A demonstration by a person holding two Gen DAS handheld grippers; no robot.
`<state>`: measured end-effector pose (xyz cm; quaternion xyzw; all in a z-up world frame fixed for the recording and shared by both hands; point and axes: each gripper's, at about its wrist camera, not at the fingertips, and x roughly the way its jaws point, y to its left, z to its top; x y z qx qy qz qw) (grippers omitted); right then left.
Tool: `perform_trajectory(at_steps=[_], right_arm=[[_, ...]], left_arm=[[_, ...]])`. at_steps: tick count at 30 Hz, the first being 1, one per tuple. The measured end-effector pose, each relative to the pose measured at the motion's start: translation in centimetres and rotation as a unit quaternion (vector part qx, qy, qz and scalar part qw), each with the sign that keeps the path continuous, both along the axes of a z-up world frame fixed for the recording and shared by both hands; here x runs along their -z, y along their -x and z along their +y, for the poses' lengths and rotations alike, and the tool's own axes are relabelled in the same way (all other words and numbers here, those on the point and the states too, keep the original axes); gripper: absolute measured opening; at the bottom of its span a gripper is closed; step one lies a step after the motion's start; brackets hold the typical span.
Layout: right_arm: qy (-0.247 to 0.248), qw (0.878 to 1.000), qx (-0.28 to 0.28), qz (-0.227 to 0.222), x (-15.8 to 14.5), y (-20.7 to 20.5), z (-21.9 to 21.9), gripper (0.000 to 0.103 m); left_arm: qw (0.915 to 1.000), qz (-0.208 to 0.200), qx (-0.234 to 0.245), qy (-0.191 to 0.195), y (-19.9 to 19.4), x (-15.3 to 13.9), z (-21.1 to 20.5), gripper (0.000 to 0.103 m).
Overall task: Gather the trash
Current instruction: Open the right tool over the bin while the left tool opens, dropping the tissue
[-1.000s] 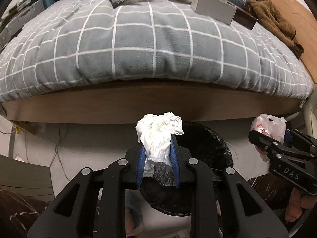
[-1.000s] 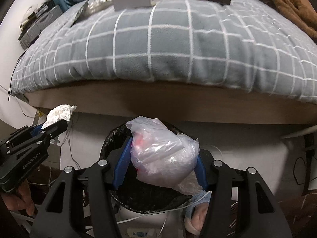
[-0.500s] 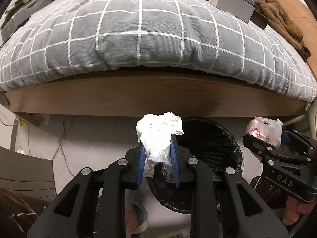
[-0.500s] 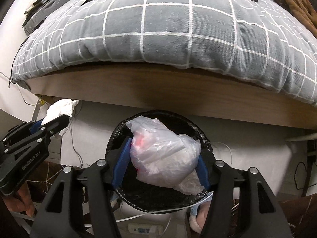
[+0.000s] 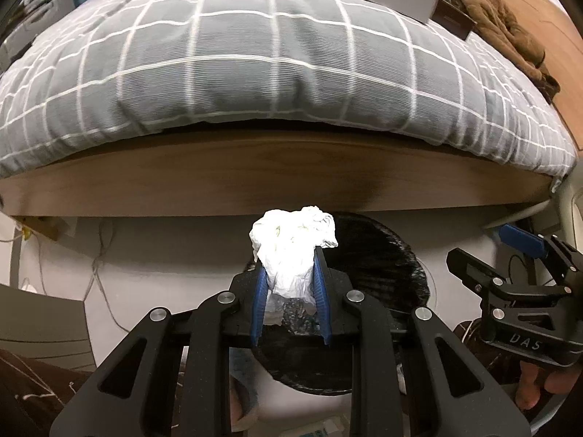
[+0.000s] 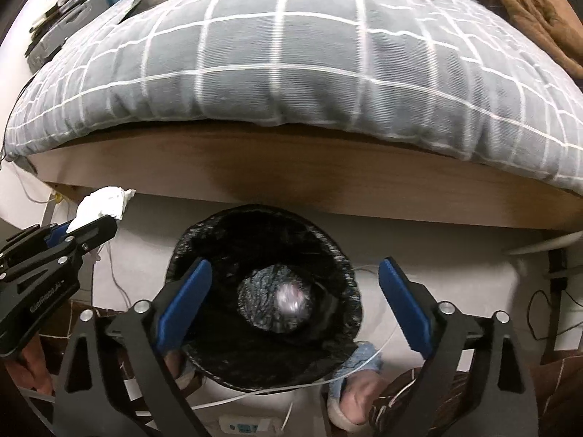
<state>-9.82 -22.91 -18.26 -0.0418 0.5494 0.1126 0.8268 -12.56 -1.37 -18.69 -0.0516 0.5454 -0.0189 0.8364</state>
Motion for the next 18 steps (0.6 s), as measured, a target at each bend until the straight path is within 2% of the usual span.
perform_trajectory(at_steps=[12,18], right_arm=[[0.016,0.998,0.050,-0.018,-0.7,0.1,-5.8,0.093],[0.019,0.997,0.064,-0.025,-0.8,0.1,-7.2,0.093]], left_arm=[[0.9991,0.008,0.040,0.013,-1.1,-0.1,-5.2,0.023],[0.9983,0.012,0.056,0.013,-1.3,-0.1,-7.5,0.023]])
